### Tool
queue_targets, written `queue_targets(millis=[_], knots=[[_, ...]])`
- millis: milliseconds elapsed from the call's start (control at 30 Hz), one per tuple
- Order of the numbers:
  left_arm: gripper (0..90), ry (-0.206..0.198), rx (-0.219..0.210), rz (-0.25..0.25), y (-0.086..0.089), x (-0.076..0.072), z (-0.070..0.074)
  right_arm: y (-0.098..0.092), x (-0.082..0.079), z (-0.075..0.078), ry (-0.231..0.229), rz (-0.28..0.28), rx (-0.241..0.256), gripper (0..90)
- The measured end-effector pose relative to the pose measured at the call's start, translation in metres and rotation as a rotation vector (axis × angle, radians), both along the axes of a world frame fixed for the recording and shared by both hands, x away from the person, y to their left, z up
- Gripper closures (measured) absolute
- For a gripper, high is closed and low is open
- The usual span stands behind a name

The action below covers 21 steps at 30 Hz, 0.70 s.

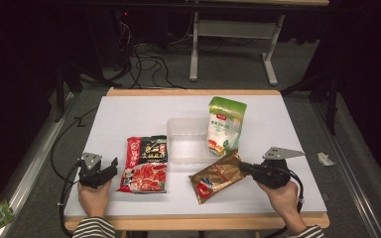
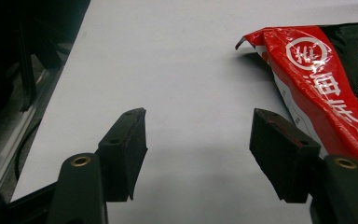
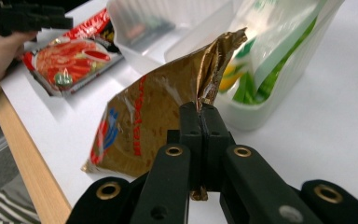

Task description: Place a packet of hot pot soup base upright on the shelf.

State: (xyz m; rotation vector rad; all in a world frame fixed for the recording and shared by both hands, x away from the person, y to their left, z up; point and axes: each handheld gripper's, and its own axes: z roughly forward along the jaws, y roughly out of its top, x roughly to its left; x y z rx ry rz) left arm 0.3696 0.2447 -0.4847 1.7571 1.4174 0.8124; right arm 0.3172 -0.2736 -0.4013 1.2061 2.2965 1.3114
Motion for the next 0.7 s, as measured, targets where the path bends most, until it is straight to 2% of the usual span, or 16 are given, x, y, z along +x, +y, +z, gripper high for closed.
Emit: queue_targets(millis=[133, 333, 700], knots=[[36.8, -0.001, -0.001, 0.001, 0.0, 0.0, 0.0, -0.001, 0.0, 0.013, -0.031, 0.013, -0.005, 90.0], [36.8, 0.001, -0.001, -0.001, 0.0, 0.0, 0.0, -0.001, 0.001, 0.03, -0.045, 0.034, 0.0, 90.0], [36.8, 0.001, -0.007, 0.0, 0.0, 0.0, 0.0, -0.002, 0.004, 0.049, -0.035, 0.073, 0.032, 90.0]])
